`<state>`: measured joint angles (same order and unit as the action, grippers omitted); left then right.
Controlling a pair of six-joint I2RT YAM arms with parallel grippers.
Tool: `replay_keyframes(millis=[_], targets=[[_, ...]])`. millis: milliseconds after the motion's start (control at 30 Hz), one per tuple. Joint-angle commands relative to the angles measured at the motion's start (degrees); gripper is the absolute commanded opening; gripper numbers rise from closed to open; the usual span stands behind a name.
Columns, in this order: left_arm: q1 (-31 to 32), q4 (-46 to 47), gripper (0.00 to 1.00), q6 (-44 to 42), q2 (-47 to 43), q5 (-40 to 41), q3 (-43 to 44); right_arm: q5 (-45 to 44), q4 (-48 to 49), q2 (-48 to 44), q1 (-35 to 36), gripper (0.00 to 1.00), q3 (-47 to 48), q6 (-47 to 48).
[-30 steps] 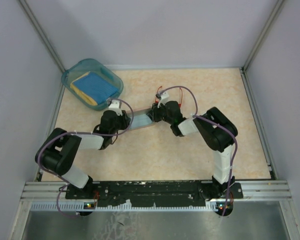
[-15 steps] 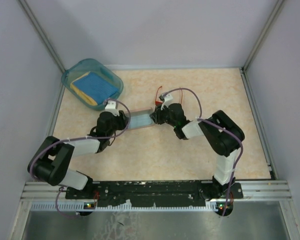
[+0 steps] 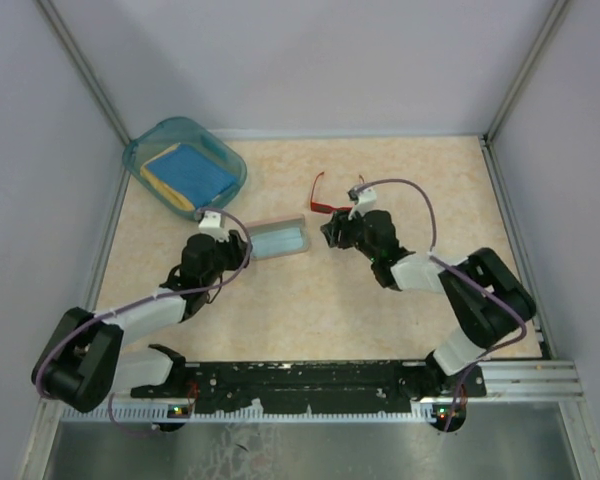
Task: Organize the sunglasses
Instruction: Place the glasses cleaning cloth in the sunglasses case, then pick up the sunglasses from the center of the board.
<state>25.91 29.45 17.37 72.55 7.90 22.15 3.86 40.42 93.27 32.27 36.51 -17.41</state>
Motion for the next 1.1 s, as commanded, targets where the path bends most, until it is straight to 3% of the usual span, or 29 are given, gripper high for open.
replay_keyframes(millis=[0, 67, 200, 533, 600, 800, 1067], targets=[[-0.33, -3.87, 0.57, 1.89, -6.27, 0.05, -2.53, -4.96, -4.63, -8.96, -4.56, 0.52, -0.53, -0.52], [-0.21, -5.02, 0.60, 2.16, -8.47, -0.42, -3.21, -6.75, -10.06, -11.46, -5.33, 0.62, 1.38, 1.40], [-0.22, -7.63, 0.66, 2.42, -11.62, -0.83, -2.64, -9.24, -23.32, -11.31, -5.55, 0.73, 9.85, 7.18], [-0.17, -11.08, 0.92, 4.31, -16.75, -6.14, 2.79, -6.51, -53.82, 6.13, -7.43, 0.78, 40.41, 19.68], [-0.24, -12.37, 1.00, 4.53, -16.93, -6.88, 4.28, -5.60, -57.17, 9.18, -7.63, 0.78, 44.84, 21.95], [-0.17, -13.69, 1.00, 4.02, -15.72, -8.33, 7.37, -1.99, -61.65, 15.07, -7.75, 0.76, 51.39, 25.17], [-0.24, -13.18, 1.00, 3.28, -12.22, -8.86, 8.88, 2.01, -62.04, 17.38, -7.84, 0.72, 51.19, 27.40]])
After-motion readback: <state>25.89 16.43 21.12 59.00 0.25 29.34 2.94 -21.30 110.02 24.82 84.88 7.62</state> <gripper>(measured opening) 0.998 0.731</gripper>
